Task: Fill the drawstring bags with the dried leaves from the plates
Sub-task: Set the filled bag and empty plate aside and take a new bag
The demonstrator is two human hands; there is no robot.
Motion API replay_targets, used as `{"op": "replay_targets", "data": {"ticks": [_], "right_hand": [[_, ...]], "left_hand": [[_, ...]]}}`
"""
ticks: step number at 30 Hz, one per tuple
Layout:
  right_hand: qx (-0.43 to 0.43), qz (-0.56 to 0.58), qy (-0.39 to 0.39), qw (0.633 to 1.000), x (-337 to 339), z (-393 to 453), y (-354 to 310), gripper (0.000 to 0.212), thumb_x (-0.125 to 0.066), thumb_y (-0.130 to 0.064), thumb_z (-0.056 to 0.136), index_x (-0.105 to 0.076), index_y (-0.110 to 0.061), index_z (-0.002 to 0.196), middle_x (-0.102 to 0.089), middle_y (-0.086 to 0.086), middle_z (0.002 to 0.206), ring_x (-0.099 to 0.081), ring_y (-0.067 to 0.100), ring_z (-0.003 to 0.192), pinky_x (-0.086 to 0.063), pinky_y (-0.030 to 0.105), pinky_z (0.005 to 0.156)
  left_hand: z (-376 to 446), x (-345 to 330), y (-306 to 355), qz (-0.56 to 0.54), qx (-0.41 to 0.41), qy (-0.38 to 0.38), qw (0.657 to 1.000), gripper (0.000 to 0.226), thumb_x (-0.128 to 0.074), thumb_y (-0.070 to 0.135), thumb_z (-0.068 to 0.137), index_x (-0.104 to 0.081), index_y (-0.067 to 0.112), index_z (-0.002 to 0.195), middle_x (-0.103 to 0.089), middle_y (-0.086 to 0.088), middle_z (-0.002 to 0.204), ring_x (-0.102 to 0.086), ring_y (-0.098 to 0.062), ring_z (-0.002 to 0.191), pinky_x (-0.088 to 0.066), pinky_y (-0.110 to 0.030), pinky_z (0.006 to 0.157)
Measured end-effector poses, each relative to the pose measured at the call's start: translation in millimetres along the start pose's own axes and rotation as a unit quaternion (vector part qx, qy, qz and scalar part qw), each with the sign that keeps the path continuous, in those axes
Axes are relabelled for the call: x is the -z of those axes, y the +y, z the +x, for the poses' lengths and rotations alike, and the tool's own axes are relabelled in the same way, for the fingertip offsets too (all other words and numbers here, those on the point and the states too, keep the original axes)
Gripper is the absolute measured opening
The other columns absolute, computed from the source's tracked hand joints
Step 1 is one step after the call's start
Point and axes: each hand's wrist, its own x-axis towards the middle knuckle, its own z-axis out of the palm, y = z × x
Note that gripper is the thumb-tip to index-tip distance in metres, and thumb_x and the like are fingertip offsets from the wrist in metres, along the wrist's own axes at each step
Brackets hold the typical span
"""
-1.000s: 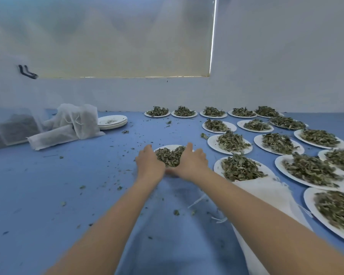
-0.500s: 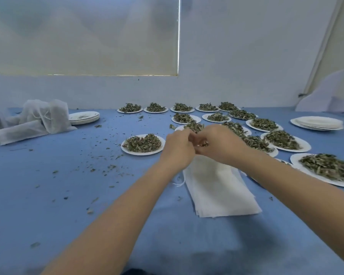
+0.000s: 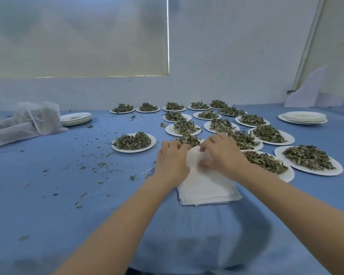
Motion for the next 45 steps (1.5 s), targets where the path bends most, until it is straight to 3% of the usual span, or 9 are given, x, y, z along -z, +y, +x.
{"op": "replay_targets", "data": {"ticks": [5, 9, 13, 19, 25, 31, 35, 40, 45], "right_hand": [[-0.008, 0.116, 0.083, 0.99, 11, 7, 6, 0.023, -0.064, -0.032, 0.086, -0.068, -0.014, 0.098, -0.064, 0.004, 0.09, -0.054, 0.021, 0.092, -0.036, 0.028, 0.071], [0.016, 0.097, 0.138, 0.986, 24, 17, 7, 0.028, -0.055, -0.038, 0.092, -0.061, -0.022, 0.114, -0.069, 0.007, 0.084, -0.06, 0.027, 0.076, -0.033, 0.03, 0.058], [0.041, 0.183, 0.19, 0.964, 40, 33, 1, 0.023, -0.06, -0.032, 0.089, -0.061, -0.013, 0.102, -0.071, 0.005, 0.087, -0.061, 0.028, 0.07, -0.044, 0.034, 0.062], [0.053, 0.229, 0.223, 0.946, 51, 75, -26, 0.017, -0.068, -0.017, 0.085, -0.073, -0.002, 0.091, -0.062, 0.015, 0.098, -0.055, 0.028, 0.094, -0.029, 0.021, 0.075], [0.058, 0.282, 0.194, 0.938, 49, 111, -57, 0.015, -0.058, -0.02, 0.092, -0.062, -0.013, 0.105, -0.07, 0.01, 0.089, -0.06, 0.028, 0.082, -0.044, 0.036, 0.075], [0.067, 0.245, 0.182, 0.95, 37, 143, -78, 0.028, -0.067, -0.032, 0.084, -0.068, -0.017, 0.108, -0.051, 0.008, 0.109, -0.043, 0.024, 0.104, -0.034, 0.027, 0.091], [0.035, 0.299, 0.154, 0.941, 44, 160, -87, 0.023, -0.062, -0.044, 0.086, -0.068, -0.025, 0.075, -0.049, -0.009, 0.063, -0.046, 0.008, 0.064, -0.033, 0.012, 0.059], [0.048, 0.339, 0.103, 0.934, 48, 172, -93, 0.025, -0.06, -0.032, 0.09, -0.071, -0.01, 0.082, -0.067, 0.001, 0.071, -0.059, 0.011, 0.068, -0.038, 0.017, 0.061], [0.015, 0.426, -0.005, 0.905, 48, 181, -96, 0.042, -0.054, -0.032, 0.092, -0.055, -0.016, 0.052, -0.035, -0.009, 0.037, -0.029, 0.007, 0.04, -0.021, 0.015, 0.04]], "left_hand": [[3, 12, 1, -0.129, -0.031, 0.116, 0.984, 0.037, -0.063, 0.018, 0.084, -0.057, 0.021, 0.12, -0.05, 0.001, 0.12, -0.036, -0.021, 0.113, -0.023, -0.017, 0.091], [11, 39, 5, -0.334, 0.041, 0.129, 0.933, 0.014, -0.064, 0.028, 0.085, -0.06, 0.032, 0.098, -0.057, 0.02, 0.092, -0.05, -0.002, 0.089, -0.032, -0.004, 0.072], [28, 60, -1, -0.42, 0.097, 0.127, 0.893, 0.019, -0.048, 0.036, 0.095, -0.06, 0.021, 0.097, -0.066, -0.005, 0.092, -0.061, -0.023, 0.089, -0.047, -0.037, 0.076], [49, 83, -30, -0.375, 0.137, 0.198, 0.895, 0.016, -0.05, 0.034, 0.094, -0.058, 0.025, 0.085, -0.059, 0.012, 0.076, -0.054, -0.004, 0.074, -0.039, -0.015, 0.063], [61, 97, -62, -0.344, 0.148, 0.23, 0.898, 0.021, -0.049, 0.031, 0.095, -0.061, 0.02, 0.083, -0.057, 0.01, 0.073, -0.052, -0.012, 0.076, -0.04, -0.028, 0.07], [69, 103, -89, -0.278, 0.115, 0.22, 0.928, 0.024, -0.046, 0.029, 0.097, -0.068, 0.021, 0.09, -0.062, 0.008, 0.075, -0.049, 0.001, 0.065, -0.033, -0.011, 0.057], [74, 105, -101, -0.245, 0.104, 0.222, 0.938, 0.025, -0.047, 0.028, 0.096, -0.07, 0.023, 0.089, -0.056, 0.014, 0.064, -0.047, 0.008, 0.062, -0.031, -0.008, 0.057], [79, 107, -110, -0.258, 0.094, 0.23, 0.933, 0.024, -0.049, 0.029, 0.096, -0.066, 0.028, 0.079, -0.06, 0.019, 0.067, -0.049, 0.012, 0.066, -0.033, -0.007, 0.06], [87, 112, -120, -0.27, 0.075, 0.202, 0.938, 0.021, -0.051, 0.023, 0.094, -0.069, 0.022, 0.082, -0.066, 0.008, 0.075, -0.053, -0.002, 0.073, -0.034, -0.009, 0.063]]}}
